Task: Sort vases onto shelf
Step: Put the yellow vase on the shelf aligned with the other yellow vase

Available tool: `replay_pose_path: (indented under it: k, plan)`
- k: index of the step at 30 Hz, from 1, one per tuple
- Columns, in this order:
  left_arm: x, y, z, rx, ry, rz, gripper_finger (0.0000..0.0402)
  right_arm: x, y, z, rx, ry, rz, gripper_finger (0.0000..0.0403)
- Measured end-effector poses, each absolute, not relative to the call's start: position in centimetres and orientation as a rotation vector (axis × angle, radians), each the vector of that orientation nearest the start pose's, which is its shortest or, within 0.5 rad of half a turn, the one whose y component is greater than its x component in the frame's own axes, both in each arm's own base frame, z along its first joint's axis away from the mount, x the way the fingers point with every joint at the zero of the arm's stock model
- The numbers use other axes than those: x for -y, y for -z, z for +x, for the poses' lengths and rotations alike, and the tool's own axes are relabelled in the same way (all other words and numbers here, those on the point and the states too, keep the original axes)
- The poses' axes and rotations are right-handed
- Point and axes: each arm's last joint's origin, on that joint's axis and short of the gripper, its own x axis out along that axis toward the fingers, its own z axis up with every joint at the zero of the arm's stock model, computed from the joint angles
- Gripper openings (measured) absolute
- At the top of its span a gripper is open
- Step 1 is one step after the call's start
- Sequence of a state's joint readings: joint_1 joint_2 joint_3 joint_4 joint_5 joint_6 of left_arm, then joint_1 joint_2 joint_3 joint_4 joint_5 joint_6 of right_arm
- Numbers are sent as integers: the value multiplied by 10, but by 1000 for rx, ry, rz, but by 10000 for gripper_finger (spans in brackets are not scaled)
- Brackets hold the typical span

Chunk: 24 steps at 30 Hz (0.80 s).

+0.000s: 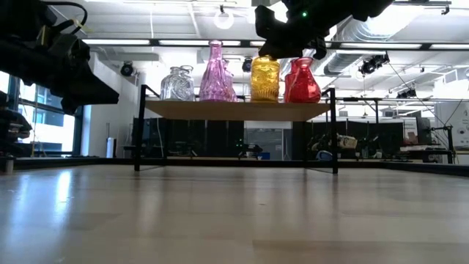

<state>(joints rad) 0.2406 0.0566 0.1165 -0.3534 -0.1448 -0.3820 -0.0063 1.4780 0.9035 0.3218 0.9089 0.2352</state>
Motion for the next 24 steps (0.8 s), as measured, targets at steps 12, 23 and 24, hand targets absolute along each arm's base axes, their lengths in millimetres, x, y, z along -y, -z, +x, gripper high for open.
replay_pose_path:
  k: [12,23,24]
  plan:
    - [-25,-165,86,-218,-434,-389,70,25,-261,316,-134,939,98,72]
    - [-25,-165,86,-218,-435,-389,70,26,-261,315,-130,983,94,77]
    - [-25,-165,86,-218,-434,-389,70,26,-261,315,-130,980,95,82]
